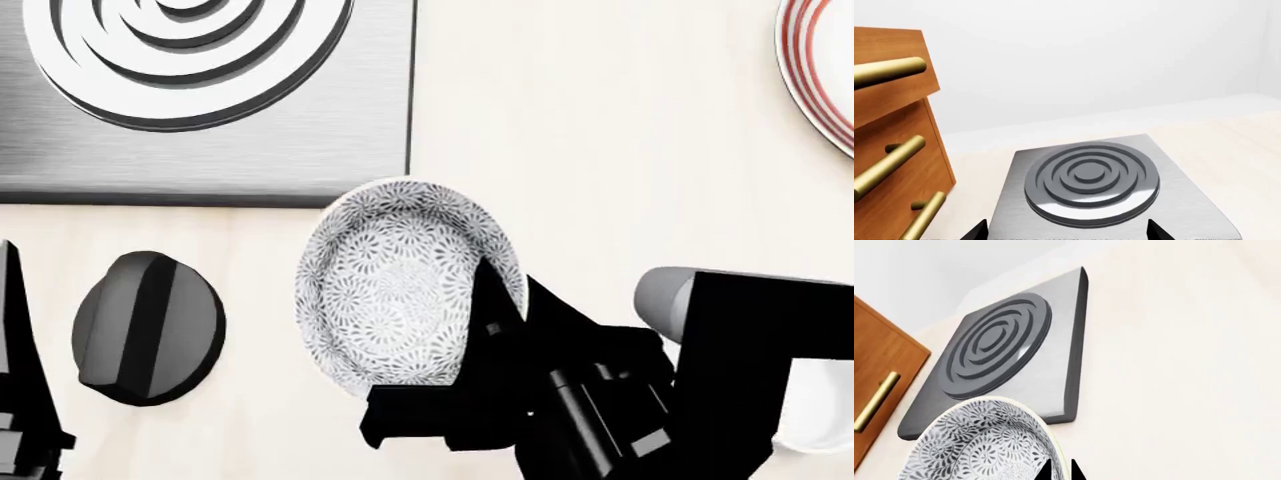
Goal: Pick the akita bowl next to the ramekin and place it on the plate.
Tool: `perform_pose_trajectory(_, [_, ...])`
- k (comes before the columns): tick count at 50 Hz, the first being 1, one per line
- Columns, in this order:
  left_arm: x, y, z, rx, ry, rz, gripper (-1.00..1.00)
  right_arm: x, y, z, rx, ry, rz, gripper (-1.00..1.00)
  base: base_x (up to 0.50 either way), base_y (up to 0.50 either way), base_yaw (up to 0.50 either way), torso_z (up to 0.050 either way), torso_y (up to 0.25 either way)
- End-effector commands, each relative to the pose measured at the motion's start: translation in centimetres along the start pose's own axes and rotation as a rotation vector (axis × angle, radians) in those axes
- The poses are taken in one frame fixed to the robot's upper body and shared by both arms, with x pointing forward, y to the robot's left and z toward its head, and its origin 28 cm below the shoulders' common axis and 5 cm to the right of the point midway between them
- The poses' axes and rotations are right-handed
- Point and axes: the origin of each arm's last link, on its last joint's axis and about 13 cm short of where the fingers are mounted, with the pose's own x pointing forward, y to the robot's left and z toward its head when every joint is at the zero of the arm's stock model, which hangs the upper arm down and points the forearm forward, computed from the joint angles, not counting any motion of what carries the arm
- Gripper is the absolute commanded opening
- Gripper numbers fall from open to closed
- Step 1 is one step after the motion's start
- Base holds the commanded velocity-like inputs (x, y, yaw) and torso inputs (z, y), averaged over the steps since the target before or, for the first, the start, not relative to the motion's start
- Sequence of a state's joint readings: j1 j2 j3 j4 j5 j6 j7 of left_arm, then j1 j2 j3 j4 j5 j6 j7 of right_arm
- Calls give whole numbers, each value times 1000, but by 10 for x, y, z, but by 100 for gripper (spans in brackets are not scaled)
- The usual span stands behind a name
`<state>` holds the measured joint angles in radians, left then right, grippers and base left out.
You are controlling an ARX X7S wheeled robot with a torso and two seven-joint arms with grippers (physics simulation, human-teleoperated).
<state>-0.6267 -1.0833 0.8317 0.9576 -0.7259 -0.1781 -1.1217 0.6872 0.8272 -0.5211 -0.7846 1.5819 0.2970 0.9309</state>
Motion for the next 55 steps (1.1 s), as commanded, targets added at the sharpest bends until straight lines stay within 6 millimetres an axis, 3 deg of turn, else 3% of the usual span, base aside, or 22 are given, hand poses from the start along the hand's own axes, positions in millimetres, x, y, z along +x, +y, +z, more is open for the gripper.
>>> perform_pose_trajectory(1, [0, -1, -1, 2, 2, -2, 100, 6, 2, 15, -10, -22, 3, -100, 0, 0, 0, 0, 0])
perform_pose_trajectory(10, [0, -1, -2, 6, 4, -5, 100, 15, 3, 33, -15, -65, 6, -100, 0, 0, 0, 0, 0])
perform_pose_trajectory(55, [4, -1, -2, 5, 3, -1, 100, 70, -5, 73, 46, -80, -53, -100, 0, 0, 0, 0, 0])
